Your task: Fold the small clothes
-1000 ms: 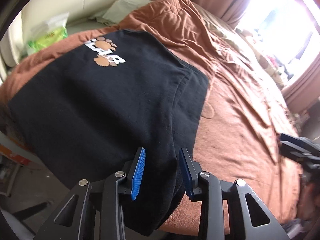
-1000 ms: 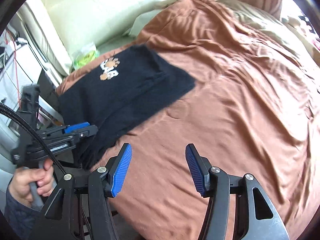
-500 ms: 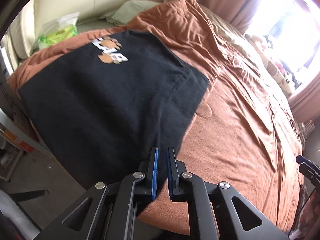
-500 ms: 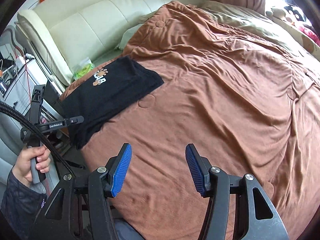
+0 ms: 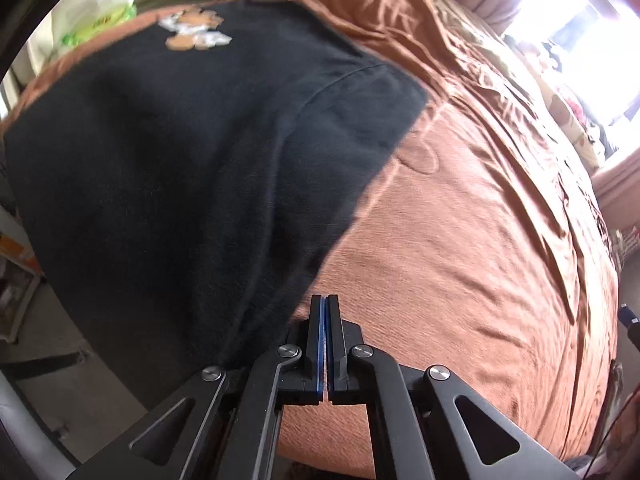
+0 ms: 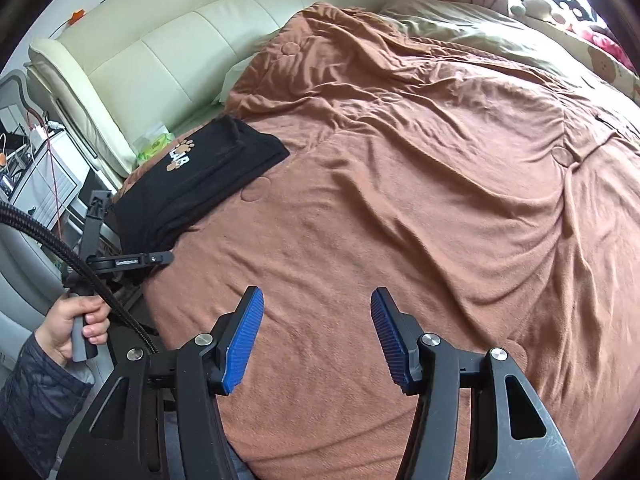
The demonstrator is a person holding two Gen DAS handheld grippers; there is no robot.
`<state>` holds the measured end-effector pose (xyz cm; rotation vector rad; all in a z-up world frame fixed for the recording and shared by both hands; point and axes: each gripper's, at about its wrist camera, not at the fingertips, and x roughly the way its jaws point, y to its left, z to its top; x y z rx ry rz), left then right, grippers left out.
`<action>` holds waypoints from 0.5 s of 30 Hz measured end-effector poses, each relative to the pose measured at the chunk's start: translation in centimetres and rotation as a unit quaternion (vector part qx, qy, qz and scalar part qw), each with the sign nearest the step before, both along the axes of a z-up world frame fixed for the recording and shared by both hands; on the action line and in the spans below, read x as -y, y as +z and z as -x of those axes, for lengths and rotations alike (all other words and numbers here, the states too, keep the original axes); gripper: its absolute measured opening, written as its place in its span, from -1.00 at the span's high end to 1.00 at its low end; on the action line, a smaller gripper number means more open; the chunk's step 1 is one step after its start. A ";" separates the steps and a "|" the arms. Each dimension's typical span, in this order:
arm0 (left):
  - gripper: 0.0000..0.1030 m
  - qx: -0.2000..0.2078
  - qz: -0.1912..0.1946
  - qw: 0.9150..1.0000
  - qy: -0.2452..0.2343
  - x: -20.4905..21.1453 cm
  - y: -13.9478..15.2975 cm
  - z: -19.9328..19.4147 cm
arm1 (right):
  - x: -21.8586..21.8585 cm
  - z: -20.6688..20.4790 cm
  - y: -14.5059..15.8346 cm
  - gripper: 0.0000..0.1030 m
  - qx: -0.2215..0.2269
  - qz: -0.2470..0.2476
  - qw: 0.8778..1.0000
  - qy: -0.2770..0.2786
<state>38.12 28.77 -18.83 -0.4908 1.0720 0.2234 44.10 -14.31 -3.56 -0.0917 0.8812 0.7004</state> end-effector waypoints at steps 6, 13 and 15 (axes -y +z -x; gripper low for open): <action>1.00 0.028 -0.028 0.999 -0.012 2.3 3.2 1.7 | 2.2 1.2 0.3 -0.06 0.004 -0.011 1.000 -0.016; 0.59 0.074 -0.049 0.996 -0.024 6.2 7.4 4.2 | 5.4 5.1 2.5 -0.51 0.039 -0.027 0.998 -0.044; 0.04 0.094 -0.059 0.993 -0.028 7.7 8.9 5.0 | 6.4 6.8 3.1 -0.56 0.051 -0.029 0.997 -0.052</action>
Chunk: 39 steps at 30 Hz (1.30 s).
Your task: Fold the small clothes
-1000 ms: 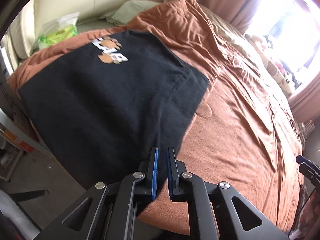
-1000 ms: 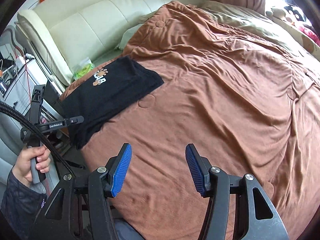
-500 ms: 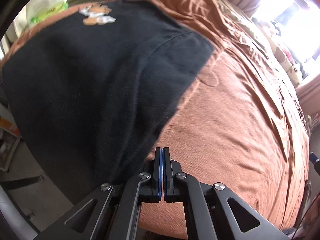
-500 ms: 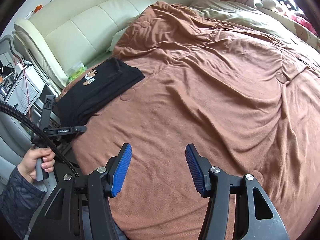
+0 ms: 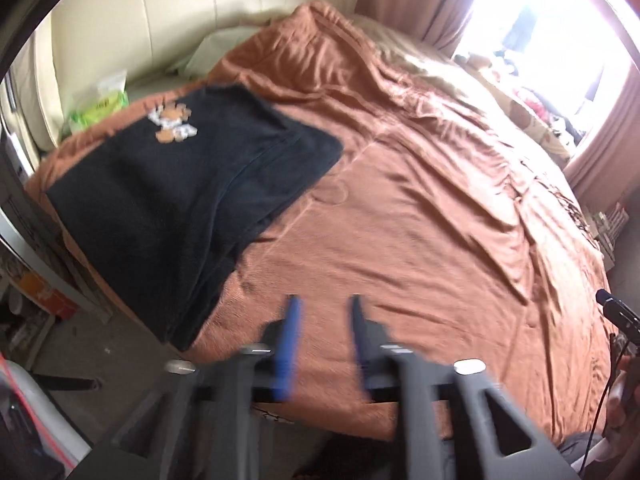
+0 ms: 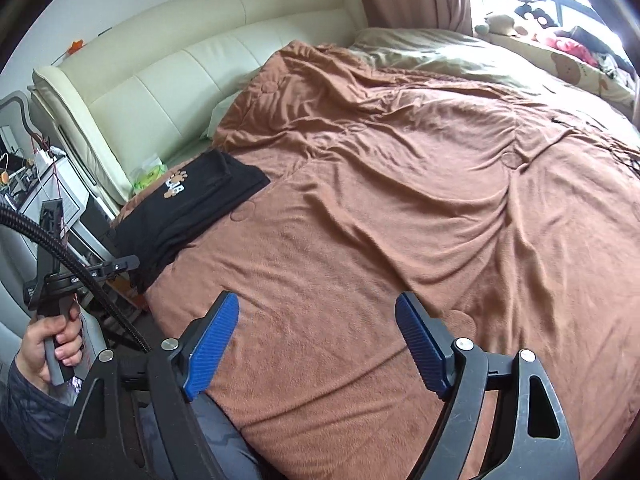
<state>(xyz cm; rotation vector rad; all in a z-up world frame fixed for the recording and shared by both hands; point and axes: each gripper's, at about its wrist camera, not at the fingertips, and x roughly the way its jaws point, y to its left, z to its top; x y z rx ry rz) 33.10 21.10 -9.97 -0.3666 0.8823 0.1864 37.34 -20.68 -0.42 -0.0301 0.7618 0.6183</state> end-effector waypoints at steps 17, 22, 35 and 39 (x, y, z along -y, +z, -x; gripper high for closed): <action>-0.99 0.130 -0.074 0.989 -0.016 8.2 8.1 11.6 | 8.3 14.5 3.7 -1.00 0.081 -0.013 0.994 -0.075; -0.99 0.160 -0.085 0.983 -0.026 10.4 9.6 15.4 | 10.1 19.0 3.9 -1.00 0.102 -0.018 0.991 -0.091; -0.99 0.200 -0.112 0.973 -0.035 13.6 10.5 22.2 | 12.6 28.8 3.5 -1.00 0.156 -0.015 0.982 -0.109; -0.99 0.213 -0.124 0.968 -0.044 14.6 10.6 23.9 | 12.8 31.0 2.4 -1.00 0.163 -0.015 0.980 -0.114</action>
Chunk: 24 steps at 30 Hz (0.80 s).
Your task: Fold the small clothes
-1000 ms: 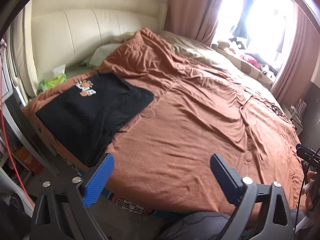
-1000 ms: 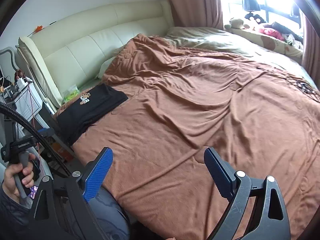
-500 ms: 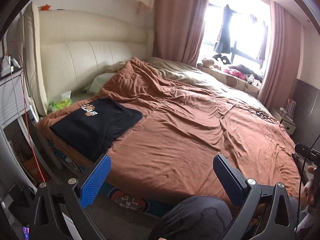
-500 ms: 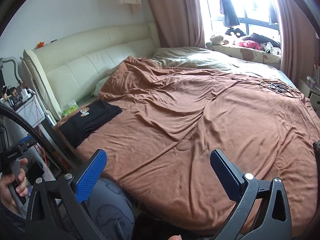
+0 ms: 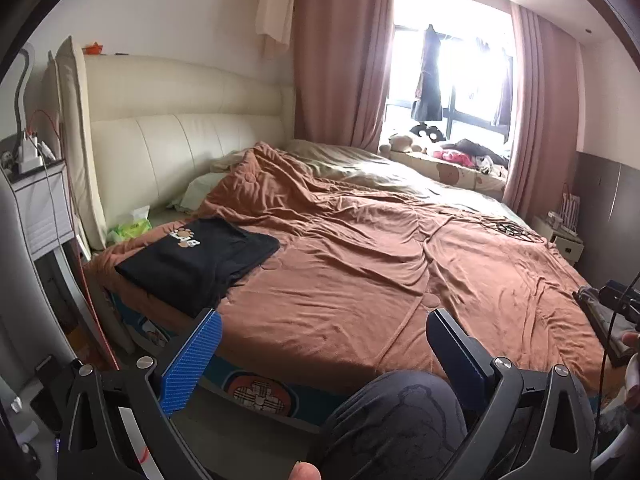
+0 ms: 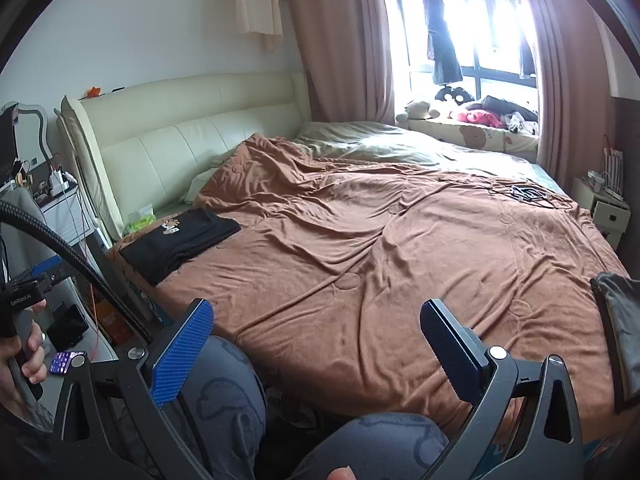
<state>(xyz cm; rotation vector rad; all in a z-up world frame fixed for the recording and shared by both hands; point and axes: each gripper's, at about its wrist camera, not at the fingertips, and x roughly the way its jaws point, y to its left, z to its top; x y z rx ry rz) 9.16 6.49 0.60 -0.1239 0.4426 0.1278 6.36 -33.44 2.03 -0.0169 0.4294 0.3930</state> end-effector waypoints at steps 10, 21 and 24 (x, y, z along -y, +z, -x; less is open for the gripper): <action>-0.99 0.024 -0.021 0.999 -0.026 2.3 0.0 2.9 | 0.7 4.5 -1.0 -1.00 0.037 -0.006 0.999 -0.023; -0.99 0.039 -0.024 0.999 -0.029 3.4 -0.4 3.4 | 1.2 5.0 -3.2 -1.00 0.043 -0.004 0.998 -0.046; -0.99 0.035 -0.024 0.999 -0.031 3.5 -0.7 3.1 | 1.5 4.7 -3.4 -1.00 0.038 -0.007 0.998 -0.045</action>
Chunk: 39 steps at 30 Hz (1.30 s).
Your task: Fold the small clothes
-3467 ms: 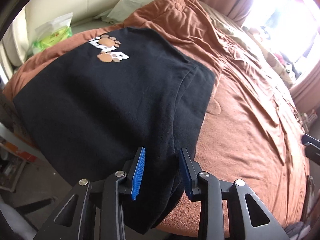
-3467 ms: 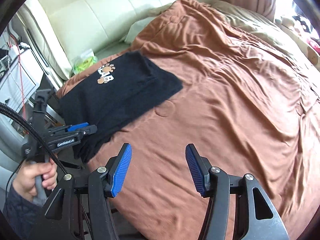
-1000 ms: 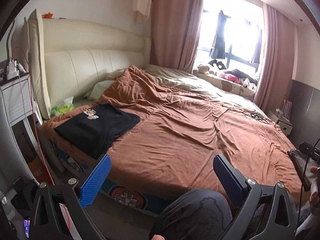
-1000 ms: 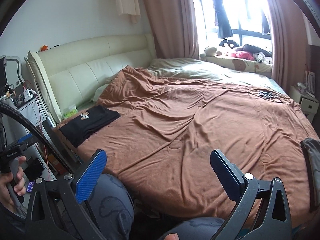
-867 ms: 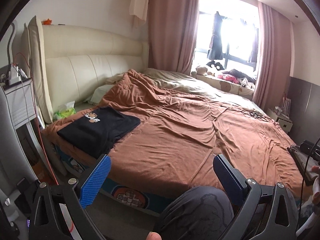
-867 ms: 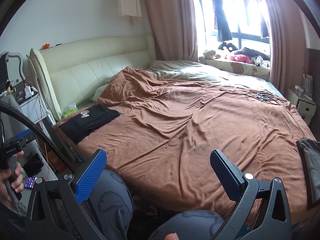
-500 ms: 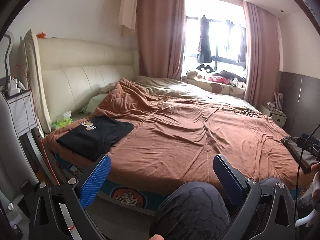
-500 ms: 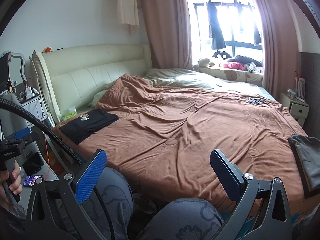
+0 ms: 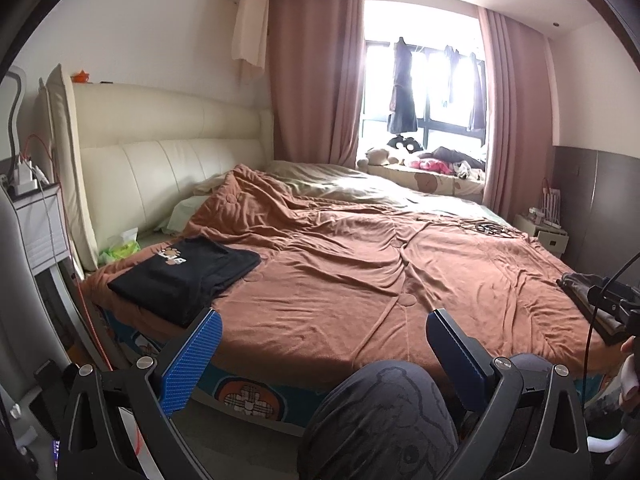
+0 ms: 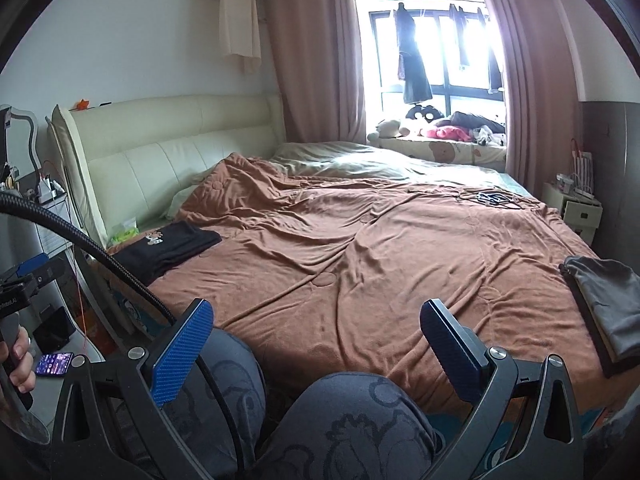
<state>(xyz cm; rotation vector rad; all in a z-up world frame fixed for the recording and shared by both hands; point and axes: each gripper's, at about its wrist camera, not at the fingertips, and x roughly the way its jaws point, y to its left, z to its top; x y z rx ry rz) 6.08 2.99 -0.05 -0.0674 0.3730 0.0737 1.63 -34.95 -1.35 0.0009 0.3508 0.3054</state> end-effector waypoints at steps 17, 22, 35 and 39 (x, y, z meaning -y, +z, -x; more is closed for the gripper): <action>-0.99 0.004 0.007 1.000 0.000 0.4 0.2 -1.6 | -0.3 -1.9 -0.1 -1.00 -0.009 -0.004 1.000 0.013; -0.99 0.002 0.008 1.000 0.001 0.2 0.2 -1.5 | -0.2 -2.0 -0.1 -1.00 -0.015 -0.003 1.000 0.013; -0.99 -0.005 0.014 1.000 0.003 -0.4 -0.2 -1.4 | 0.1 -2.4 -0.1 -1.00 -0.026 -0.012 1.000 0.007; -0.99 -0.007 0.013 1.000 0.005 -0.5 -0.4 -1.4 | -0.1 -2.1 0.3 -1.00 -0.021 -0.008 1.000 0.009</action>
